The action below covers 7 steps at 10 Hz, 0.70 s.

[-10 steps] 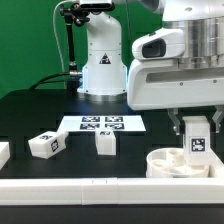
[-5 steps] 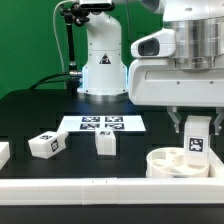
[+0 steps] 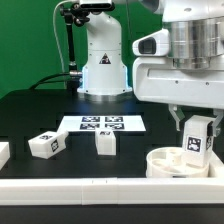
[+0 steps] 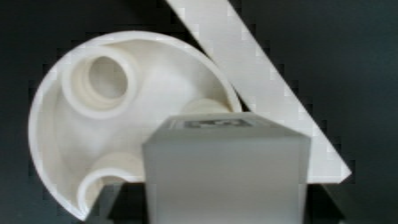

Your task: Assemble stool

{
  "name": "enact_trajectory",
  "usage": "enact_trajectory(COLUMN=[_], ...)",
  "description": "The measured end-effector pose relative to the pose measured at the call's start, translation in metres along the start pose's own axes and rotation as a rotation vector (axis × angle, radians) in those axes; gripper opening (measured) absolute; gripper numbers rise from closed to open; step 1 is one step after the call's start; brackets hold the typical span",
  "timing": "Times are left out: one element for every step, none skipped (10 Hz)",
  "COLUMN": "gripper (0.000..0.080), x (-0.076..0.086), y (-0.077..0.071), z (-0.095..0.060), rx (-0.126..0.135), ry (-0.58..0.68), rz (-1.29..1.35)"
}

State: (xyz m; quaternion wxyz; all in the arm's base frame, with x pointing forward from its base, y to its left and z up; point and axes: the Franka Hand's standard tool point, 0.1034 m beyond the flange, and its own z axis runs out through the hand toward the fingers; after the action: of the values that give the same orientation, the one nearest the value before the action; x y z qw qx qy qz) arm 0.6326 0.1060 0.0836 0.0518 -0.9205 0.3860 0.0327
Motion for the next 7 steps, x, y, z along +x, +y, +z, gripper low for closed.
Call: enact_trajectory(gripper=[0.0340,0.0340,0.0340,0.0340,0.0340,0.0340,0.0340], x=[0.0012,0.0020,0.0026,0.0031,0.0031,0.0022,0.0017], y=[0.0006,0.0004,0.0000,-0.0011,-0.0027,-0.0045,-0.0054], z=[0.0003,0.0003,0.0004,0.0007,0.0014,0.0029,0.0029], rx=[0.017,0.026,0.040,0.053,0.071,0.095,0.101], ry=[-0.013,-0.018,-0.028,-0.030,-0.031,-0.039,-0.048], rz=[0.086,0.162,0.261,0.332,0.399,0.502,0.556])
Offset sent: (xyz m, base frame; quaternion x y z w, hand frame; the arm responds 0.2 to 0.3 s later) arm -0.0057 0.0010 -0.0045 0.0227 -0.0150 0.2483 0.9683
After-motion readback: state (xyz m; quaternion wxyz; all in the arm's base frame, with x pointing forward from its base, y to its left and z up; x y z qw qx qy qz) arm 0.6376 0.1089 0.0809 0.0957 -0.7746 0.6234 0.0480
